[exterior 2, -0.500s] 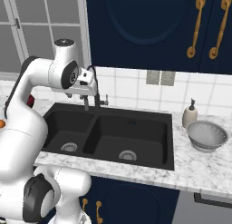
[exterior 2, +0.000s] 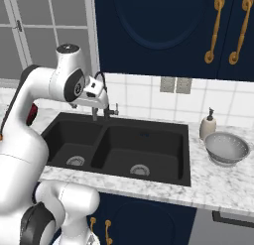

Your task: Put the colander in the sink, put the tangerine in the colander, and turn on the sink faucet and pour water over the colander.

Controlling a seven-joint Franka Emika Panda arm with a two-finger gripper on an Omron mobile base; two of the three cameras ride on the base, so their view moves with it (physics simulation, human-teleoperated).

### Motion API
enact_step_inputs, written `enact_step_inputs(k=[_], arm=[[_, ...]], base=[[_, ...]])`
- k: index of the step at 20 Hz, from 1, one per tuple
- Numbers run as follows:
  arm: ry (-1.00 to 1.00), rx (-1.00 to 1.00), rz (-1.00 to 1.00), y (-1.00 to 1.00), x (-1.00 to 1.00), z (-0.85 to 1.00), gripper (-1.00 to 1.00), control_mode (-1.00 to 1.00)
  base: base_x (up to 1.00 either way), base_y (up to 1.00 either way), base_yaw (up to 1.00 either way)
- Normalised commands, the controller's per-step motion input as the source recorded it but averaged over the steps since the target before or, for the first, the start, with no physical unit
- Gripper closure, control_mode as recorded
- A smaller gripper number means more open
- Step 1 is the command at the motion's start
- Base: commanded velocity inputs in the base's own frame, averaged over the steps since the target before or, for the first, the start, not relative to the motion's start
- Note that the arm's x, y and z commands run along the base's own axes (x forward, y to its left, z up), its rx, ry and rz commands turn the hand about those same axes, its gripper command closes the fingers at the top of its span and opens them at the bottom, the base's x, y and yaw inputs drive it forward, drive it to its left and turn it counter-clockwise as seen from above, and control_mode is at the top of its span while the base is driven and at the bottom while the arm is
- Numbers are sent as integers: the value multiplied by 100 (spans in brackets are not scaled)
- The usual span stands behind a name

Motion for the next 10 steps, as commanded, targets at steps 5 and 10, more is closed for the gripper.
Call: enact_step_inputs(k=[5, 10], arm=[[0, 2, -24, -51, -61, 0, -100, -100], [0, 3, -31, -67, -51, -3, -100, -100]], base=[[0, 0, 0], [0, 0, 0]])
